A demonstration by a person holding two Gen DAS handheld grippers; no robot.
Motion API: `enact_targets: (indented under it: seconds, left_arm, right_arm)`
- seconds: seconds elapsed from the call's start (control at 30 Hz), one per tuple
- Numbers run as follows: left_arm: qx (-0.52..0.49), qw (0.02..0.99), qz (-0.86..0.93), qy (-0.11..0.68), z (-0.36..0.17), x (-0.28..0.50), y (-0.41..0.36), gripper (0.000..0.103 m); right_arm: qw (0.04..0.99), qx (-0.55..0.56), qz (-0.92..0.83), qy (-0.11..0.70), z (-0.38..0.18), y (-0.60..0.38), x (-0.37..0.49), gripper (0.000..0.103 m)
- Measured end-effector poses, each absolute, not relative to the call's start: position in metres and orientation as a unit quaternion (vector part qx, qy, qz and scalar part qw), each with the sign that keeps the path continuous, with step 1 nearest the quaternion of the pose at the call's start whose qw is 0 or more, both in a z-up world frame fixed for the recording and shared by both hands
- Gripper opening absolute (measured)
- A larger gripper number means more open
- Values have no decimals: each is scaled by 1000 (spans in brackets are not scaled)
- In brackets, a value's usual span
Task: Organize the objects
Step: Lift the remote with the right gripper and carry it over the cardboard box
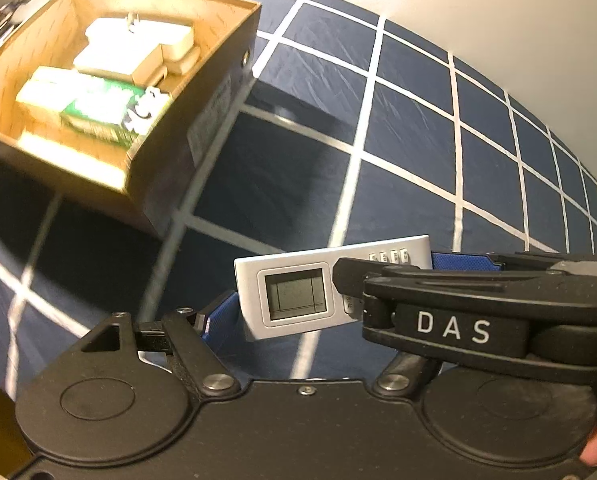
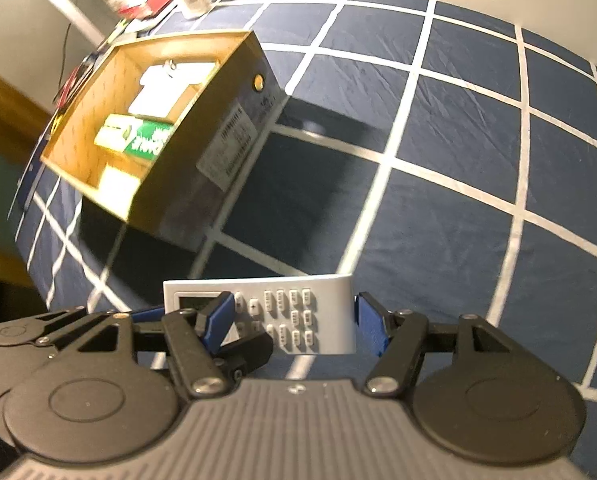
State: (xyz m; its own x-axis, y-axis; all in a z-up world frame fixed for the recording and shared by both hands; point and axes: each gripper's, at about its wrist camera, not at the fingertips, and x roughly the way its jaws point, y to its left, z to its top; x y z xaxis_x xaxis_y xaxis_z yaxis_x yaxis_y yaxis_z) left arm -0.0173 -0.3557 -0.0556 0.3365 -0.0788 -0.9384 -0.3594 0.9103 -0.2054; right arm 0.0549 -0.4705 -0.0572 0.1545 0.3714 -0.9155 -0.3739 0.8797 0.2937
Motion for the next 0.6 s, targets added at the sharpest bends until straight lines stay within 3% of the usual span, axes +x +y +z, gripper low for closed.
enact_targets:
  seconds: [0.6]
  left_arm:
    - [-140,807,16,574,-39,-5,-277,72]
  right_arm:
    - [788,55,173,588,-40,-401,50,66]
